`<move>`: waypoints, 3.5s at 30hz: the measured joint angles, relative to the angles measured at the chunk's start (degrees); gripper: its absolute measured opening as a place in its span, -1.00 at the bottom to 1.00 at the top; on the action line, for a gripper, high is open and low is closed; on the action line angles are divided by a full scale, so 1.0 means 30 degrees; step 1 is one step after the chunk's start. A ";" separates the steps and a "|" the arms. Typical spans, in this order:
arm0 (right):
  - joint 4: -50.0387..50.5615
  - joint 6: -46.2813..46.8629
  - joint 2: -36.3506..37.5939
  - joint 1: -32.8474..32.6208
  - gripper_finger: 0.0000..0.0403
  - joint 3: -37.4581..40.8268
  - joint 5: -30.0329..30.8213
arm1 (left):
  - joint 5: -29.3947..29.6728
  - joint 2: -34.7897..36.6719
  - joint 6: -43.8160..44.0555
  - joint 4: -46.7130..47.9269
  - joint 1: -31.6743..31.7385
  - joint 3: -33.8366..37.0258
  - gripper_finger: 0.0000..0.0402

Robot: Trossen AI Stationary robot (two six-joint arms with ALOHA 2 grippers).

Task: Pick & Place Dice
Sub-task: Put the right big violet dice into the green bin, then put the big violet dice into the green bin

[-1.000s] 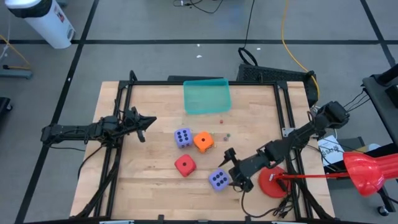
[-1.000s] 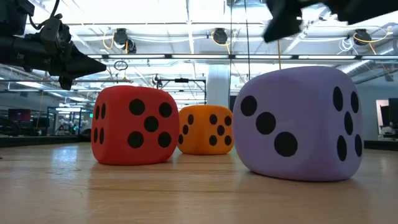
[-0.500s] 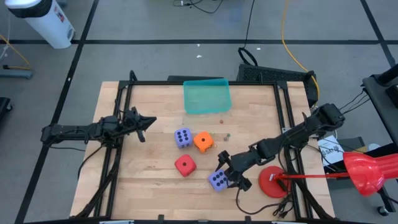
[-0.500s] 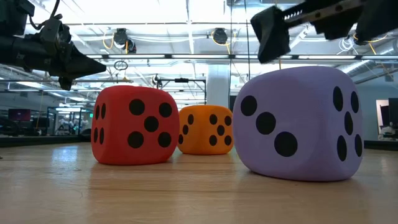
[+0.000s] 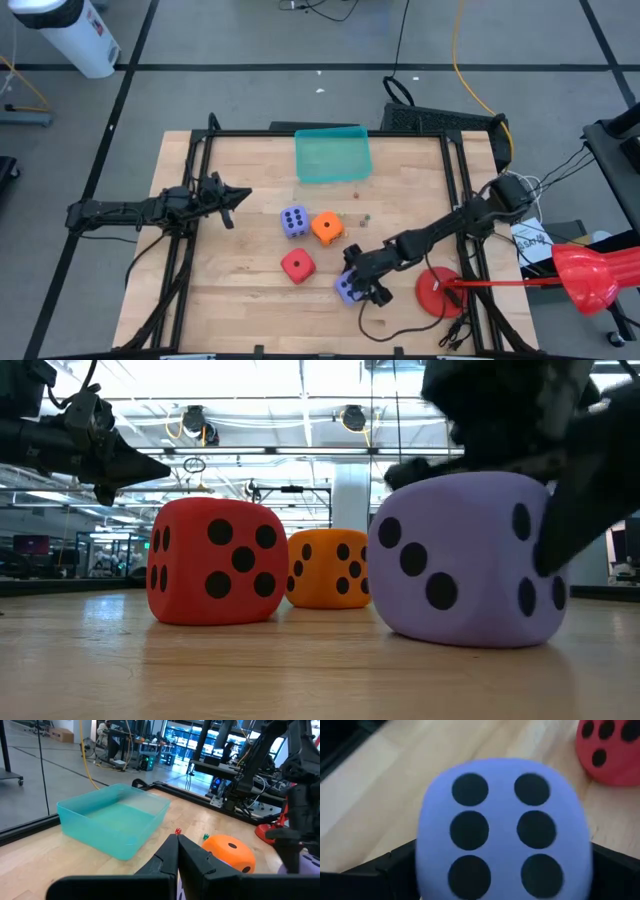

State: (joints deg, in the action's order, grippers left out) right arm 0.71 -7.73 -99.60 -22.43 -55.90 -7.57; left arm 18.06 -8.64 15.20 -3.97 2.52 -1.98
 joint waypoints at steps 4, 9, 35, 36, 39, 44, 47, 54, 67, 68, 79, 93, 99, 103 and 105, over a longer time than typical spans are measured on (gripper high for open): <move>-0.0659 -0.0009 -0.0629 -0.0044 0.98 0.0009 0.0021 | 0.0000 0.0000 0.0000 0.0000 0.0000 0.0000 -0.95; -0.2634 0.0039 -0.0609 -0.0183 0.97 0.0007 0.0295 | 0.0000 0.0007 -0.0160 -0.0015 0.0003 0.0000 -0.95; 0.0187 -0.0900 0.7836 0.6471 0.78 -0.1144 0.7450 | 0.0000 0.0007 0.0524 -0.0058 0.0007 0.0000 -0.95; 0.0180 -0.1061 0.7950 0.7393 0.77 -0.1149 0.6916 | -0.0004 0.0007 0.0532 -0.0058 0.0002 0.0000 -0.95; 0.0797 -0.1811 0.8025 1.0061 0.79 -0.1155 0.4764 | -0.0001 0.0007 0.0539 -0.0058 0.0000 0.0000 -0.95; 0.1166 -0.3523 0.7566 1.3823 0.79 -0.1137 0.1538 | -0.0070 0.0007 0.0536 0.0174 0.0007 0.0000 -0.95; 0.1327 -0.4345 0.7527 1.5807 0.79 -0.1126 -0.1262 | -0.0456 0.0007 0.0663 0.0496 0.0007 0.0000 -0.95; 0.1154 -0.5295 0.5700 1.8990 0.79 -0.1150 -0.3076 | -0.0940 0.0007 0.0069 0.0117 0.0002 0.0000 -0.95; -0.1172 -0.7638 0.1844 2.0334 0.80 -0.1133 -0.2991 | -0.0942 0.0007 -0.4197 -0.1757 0.0022 0.0000 -0.95; -0.1223 -0.7821 0.1558 2.0327 0.82 -0.1137 -0.2999 | -0.0972 0.0007 -0.4210 -0.1771 0.0022 0.0000 -0.95; -0.1004 -0.6651 0.0956 2.0203 0.97 -0.1129 -0.3945 | -0.1030 0.0007 -0.5447 -0.1760 0.0022 0.0000 -0.95; -0.0727 -0.7540 0.1908 1.9597 0.98 -0.1383 -0.2997 | 0.0492 0.0007 -0.4292 -0.2498 0.0022 -0.0004 -0.95; -0.0432 -0.6751 0.4317 1.9217 0.97 -0.1638 -0.2447 | 0.0641 0.0007 -0.4619 -0.2749 0.0022 -0.0007 -0.95; 0.0549 -0.4617 0.6163 1.9059 0.89 -0.1485 -0.3068 | 0.0627 0.0007 -0.4517 -0.2665 0.0022 -0.0007 -0.95; 0.0396 -0.3407 0.7333 1.9066 0.79 -0.0973 -0.4570 | 0.0552 0.0007 -0.4524 -0.2550 0.0022 -0.0007 -0.95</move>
State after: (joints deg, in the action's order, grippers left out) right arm 1.90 -17.95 -77.60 34.76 -58.82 -21.28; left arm 19.72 -8.62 1.63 -11.62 2.59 -2.00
